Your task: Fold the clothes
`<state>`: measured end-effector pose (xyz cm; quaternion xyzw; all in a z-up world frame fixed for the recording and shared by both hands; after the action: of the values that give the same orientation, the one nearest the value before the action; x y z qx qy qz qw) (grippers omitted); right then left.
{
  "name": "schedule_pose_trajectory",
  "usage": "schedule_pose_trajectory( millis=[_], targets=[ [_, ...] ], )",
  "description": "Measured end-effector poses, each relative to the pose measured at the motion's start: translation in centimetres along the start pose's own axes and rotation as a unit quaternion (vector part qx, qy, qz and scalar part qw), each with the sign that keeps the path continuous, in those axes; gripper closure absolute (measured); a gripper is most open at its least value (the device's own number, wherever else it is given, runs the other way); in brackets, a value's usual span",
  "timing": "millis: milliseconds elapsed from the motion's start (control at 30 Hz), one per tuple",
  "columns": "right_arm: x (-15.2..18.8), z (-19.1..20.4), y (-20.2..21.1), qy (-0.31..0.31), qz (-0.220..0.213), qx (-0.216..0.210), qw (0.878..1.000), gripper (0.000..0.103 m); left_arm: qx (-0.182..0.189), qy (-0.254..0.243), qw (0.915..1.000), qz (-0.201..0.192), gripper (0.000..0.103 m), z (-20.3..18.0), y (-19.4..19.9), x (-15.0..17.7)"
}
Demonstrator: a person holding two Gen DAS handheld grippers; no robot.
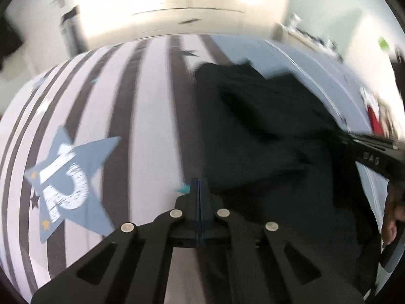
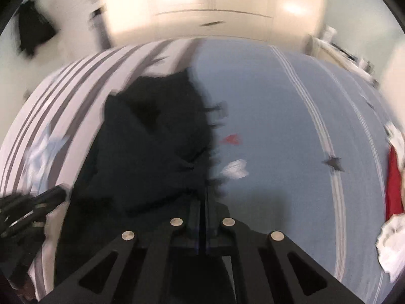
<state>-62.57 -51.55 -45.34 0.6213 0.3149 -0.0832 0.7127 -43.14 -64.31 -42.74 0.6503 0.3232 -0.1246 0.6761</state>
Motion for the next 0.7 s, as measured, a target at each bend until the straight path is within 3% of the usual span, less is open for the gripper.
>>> schedule_pose_trajectory(
  millis=[133, 200, 300, 400, 433, 500, 600, 667, 700],
  targets=[
    [0.0, -4.3, -1.7, -0.077, 0.047, 0.014, 0.996, 0.089, -0.015, 0.019, 0.9992, 0.031, 0.103, 3.1, -0.9, 0.9],
    [-0.3, -4.3, -1.3, -0.080, 0.044, -0.004, 0.996, 0.070, 0.007, 0.045, 0.9984, 0.034, 0.102, 3.6, -0.8, 1.3],
    [-1.1, -1.9, 0.4, -0.003, 0.008, -0.027, 1.000, 0.064, -0.042, 0.013, 0.9983, 0.038, 0.099, 4.1, -1.3, 2.2],
    [-1.6, 0.8, 1.9, 0.079, -0.029, -0.024, 0.996, 0.064, -0.052, 0.016, 0.9974, 0.047, 0.096, 5.1, -2.7, 3.8],
    [-1.5, 1.8, 2.1, 0.106, -0.036, -0.016, 0.994, 0.064, -0.051, 0.018, 0.9980, 0.032, 0.095, 5.2, -2.5, 4.1],
    [-1.5, 3.9, 2.3, 0.160, -0.050, 0.001, 0.986, 0.064, -0.082, -0.001, 0.9966, 0.003, 0.084, 5.1, -2.4, 4.5],
    [-1.6, 6.9, 2.4, 0.236, -0.069, 0.027, 0.969, 0.061, -0.111, -0.021, 0.9931, -0.029, 0.083, 4.4, -2.5, 5.0],
    [-2.1, 8.0, 1.2, 0.260, -0.073, 0.058, 0.961, 0.038, -0.091, 0.012, 0.9951, -0.036, 0.083, 4.8, -2.5, 5.1],
    [-2.6, 8.5, 0.4, 0.270, -0.073, 0.070, 0.958, 0.035, -0.078, 0.024, 0.9960, -0.038, 0.083, 5.1, -2.5, 5.1]
  ],
)
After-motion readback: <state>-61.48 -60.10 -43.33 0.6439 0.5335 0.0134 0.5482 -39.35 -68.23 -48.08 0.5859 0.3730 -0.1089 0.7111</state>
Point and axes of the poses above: each gripper's, at about its wrist camera, not at the fingertips, and y roughly against the way its jaws point, z to its left, x to its underside, the point moved 8 cm from there along -y, roughly the way its jaws point, and after that the axes turned 3 degrees about -z, right-handed, at the moved point
